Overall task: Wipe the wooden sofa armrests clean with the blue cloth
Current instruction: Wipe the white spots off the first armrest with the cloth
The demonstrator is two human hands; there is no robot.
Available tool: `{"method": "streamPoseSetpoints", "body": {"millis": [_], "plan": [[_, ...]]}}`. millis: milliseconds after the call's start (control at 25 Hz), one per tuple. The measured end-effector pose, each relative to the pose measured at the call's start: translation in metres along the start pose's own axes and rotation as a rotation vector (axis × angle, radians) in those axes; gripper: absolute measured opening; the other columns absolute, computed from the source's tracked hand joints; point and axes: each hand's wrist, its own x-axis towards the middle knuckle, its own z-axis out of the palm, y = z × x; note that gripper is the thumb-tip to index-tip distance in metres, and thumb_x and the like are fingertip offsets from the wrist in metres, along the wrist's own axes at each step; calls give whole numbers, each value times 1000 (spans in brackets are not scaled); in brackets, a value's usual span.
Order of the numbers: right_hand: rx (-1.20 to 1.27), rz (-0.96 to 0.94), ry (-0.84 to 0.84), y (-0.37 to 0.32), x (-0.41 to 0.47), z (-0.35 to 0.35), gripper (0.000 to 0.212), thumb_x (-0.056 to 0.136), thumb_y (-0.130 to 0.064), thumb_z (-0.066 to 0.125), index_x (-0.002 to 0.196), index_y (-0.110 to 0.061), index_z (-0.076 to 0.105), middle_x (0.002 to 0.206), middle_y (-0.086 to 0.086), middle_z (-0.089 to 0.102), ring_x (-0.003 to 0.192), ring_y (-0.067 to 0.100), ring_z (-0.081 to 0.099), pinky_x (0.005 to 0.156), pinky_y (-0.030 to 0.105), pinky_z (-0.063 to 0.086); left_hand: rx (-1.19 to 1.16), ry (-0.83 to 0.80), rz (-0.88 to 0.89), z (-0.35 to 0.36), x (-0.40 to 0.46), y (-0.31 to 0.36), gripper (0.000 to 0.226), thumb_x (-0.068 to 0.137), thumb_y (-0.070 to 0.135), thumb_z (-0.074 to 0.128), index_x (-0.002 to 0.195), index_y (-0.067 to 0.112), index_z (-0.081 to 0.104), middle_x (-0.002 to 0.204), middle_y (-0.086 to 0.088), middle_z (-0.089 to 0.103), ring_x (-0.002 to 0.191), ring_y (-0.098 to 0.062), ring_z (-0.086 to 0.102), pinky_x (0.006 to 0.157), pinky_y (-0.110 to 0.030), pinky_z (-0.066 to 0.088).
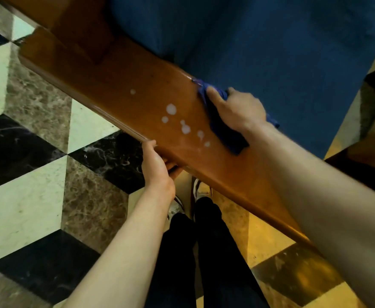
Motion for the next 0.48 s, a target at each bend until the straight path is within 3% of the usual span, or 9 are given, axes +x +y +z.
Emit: {"method": "streamPoseSetpoints", "body": {"millis": [40, 120, 200, 280, 320, 400, 480], "plan": [[68, 1, -53, -22, 19, -2, 72, 88, -83, 20, 96, -24, 61, 110, 12, 69, 100, 39, 63, 79, 44, 44, 12, -7, 18, -4, 3, 4, 44, 81, 53, 59, 112, 22, 69, 92, -4, 81, 86, -25, 78, 56, -37, 62], [126, -18, -39, -56, 35, 4, 61, 95, -72, 22, 94, -24, 60, 113, 13, 69, 98, 38, 63, 78, 42, 41, 36, -24, 63, -11, 4, 13, 36, 83, 46, 58, 105, 21, 71, 92, -5, 81, 85, -25, 79, 59, -37, 62], [36, -209, 92, -65, 18, 18, 57, 100, -62, 23, 121, -26, 62, 131, 13, 65, 115, 40, 60, 91, 47, 43, 20, -9, 131, -17, 3, 23, 32, 85, 42, 56, 100, 19, 72, 93, -8, 78, 90, -27, 77, 71, -40, 62], [-97, -518, 175, -40, -32, 29, 58, 104, -59, 24, 154, -32, 37, 162, 9, 39, 147, 40, 35, 117, 52, 29, -7, 17, 137, -17, -1, 33, 31, 88, 41, 52, 98, 19, 72, 93, -8, 75, 93, -27, 73, 81, -43, 59], [-173, -693, 152, -19, -59, 36, 60, 105, -59, 25, 160, -34, 25, 170, 5, 22, 156, 39, 16, 125, 54, 17, -23, 25, 128, -17, -3, 38, 31, 90, 40, 50, 97, 19, 71, 92, -8, 75, 93, -27, 71, 82, -43, 57], [-313, -935, 54, 19, -101, 44, 65, 104, -60, 29, 163, -36, 13, 173, 2, 5, 158, 37, -4, 127, 57, 8, -61, 26, 98, -14, -6, 44, 34, 94, 40, 46, 98, 17, 71, 91, -9, 77, 93, -28, 71, 79, -42, 56], [-358, -983, -10, 24, -96, 44, 72, 101, -65, 33, 163, -38, 8, 173, 1, 1, 158, 36, -7, 126, 59, 9, -79, 27, 68, -13, -8, 48, 39, 98, 42, 42, 104, 17, 71, 93, -10, 80, 93, -29, 73, 77, -42, 55]]}}
